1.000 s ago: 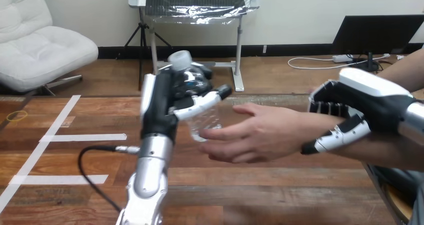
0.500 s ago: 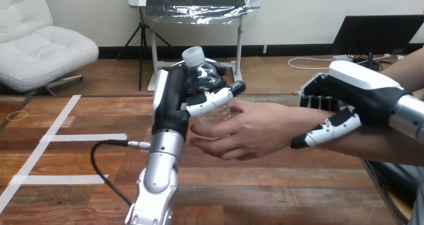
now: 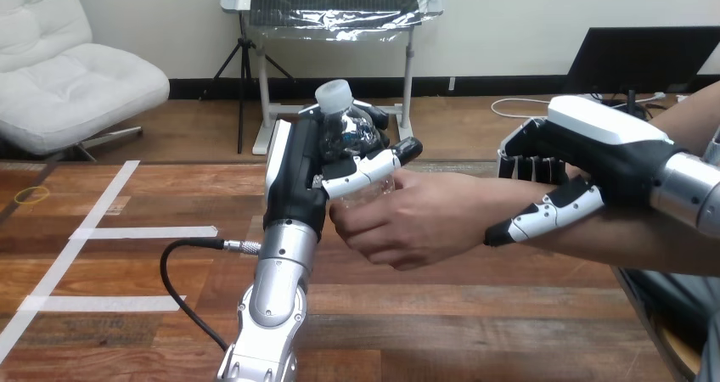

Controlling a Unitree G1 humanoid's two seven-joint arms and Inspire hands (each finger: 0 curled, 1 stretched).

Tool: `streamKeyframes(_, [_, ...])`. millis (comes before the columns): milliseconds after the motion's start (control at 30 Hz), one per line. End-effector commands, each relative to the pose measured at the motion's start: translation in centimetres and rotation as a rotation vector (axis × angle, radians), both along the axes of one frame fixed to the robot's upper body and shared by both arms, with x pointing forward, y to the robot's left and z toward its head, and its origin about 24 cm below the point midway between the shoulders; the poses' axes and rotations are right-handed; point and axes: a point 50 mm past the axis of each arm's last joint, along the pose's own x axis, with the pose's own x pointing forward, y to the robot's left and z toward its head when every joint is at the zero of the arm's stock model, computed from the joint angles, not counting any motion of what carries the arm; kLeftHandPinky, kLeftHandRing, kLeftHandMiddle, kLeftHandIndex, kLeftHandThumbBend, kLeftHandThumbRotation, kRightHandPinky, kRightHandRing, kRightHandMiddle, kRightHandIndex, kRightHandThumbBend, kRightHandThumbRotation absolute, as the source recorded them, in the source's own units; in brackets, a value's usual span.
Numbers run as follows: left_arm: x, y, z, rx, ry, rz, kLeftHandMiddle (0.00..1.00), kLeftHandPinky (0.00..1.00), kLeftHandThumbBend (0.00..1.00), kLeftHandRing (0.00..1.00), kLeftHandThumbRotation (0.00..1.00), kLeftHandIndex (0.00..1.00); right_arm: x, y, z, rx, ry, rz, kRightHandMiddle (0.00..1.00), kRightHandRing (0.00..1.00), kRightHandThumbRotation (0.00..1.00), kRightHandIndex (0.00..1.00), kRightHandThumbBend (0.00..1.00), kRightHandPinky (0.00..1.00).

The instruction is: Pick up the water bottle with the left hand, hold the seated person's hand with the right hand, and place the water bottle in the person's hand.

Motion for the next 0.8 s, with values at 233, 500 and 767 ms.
streamKeyframes(233, [1.3, -2.5, 3.2, -0.016, -0.097, -0.086, 0.41, 0.3, 0.71, 0.36, 0.0, 0.43, 0.7, 1.0, -0.9, -0.011, 0.047, -0.008, 0.37, 0.3, 0.4, 0.42, 0.85, 0.24])
streamKeyframes(500, [1.2, -2.9, 3.1, -0.003, -0.091, -0.094, 0.41, 0.3, 0.71, 0.36, 0.0, 0.43, 0.8, 1.2, -1.1, -0.015, 0.038, -0.002, 0.39, 0.32, 0.42, 0.42, 0.86, 0.26])
streamKeyframes(767, [1.0, -3.2, 3.0, 0.009, -0.089, -0.109, 0.41, 0.3, 0.71, 0.36, 0.0, 0.43, 1.0, 1.3, -1.3, -0.016, 0.045, -0.008, 0.39, 0.32, 0.43, 0.42, 0.87, 0.27])
